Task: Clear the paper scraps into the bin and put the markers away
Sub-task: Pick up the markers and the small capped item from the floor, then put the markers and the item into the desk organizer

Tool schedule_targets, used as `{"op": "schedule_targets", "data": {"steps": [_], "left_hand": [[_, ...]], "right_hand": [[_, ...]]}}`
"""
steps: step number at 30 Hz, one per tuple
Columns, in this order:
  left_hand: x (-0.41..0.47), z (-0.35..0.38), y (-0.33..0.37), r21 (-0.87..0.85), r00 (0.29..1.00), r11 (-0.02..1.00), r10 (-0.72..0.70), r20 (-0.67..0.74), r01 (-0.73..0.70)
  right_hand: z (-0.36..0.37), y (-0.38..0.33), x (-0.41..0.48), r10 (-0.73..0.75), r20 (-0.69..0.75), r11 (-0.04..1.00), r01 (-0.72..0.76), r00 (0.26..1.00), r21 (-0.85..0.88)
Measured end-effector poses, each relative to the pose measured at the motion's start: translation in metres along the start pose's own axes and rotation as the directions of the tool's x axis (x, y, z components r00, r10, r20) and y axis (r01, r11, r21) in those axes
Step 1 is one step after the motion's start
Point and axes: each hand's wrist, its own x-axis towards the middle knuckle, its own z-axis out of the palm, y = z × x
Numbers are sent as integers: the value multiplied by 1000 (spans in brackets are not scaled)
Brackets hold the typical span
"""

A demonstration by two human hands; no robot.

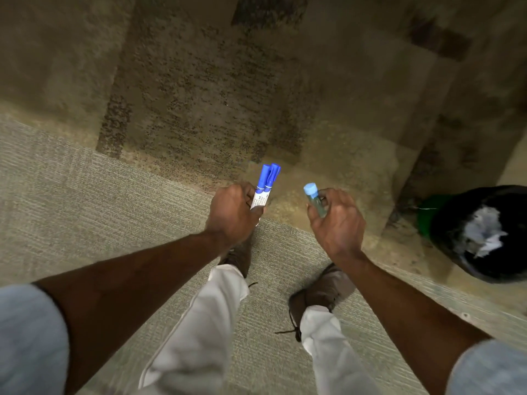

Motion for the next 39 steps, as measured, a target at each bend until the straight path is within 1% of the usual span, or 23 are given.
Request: {"op": "schedule_targets", "data": {"steps": [2,6,10,15,23,27,31,35,39], "left_hand": [[-18,-3,23,-31,1000,999,12,24,-12],[-52,-13,68,-33,997,998,58,54,-56],[-84,-30,108,15,991,993,115,68,-116],[-119,-64,153,16,988,993,118,100,-120],[-173,-136,231,-12,981,990,141,130,-141],[-199,-164,272,4,975,982,188,116,-190],[-228,-184,309,22,964,972,231,129,-235],[-263,-204,348,1,948,950,310,73,-311],[-292,-221,384,17,937,937,349,19,-349]], "right_hand": [[-24,6,-16,27,-27,999,-26,999,23],[-74,16,-49,97,-72,993,-92,993,77],[-126,19,-82,172,-82,979,-161,982,127],[-192,13,-117,218,-103,962,-196,970,189],[-311,-16,-144,285,-189,936,-231,940,266],[-367,-29,-148,303,-240,930,-231,922,287],[-419,-33,-151,314,-244,918,-227,917,326],[-471,-38,-154,290,-305,926,-186,907,328],[-517,-37,-164,262,-344,938,-153,902,311]]}}
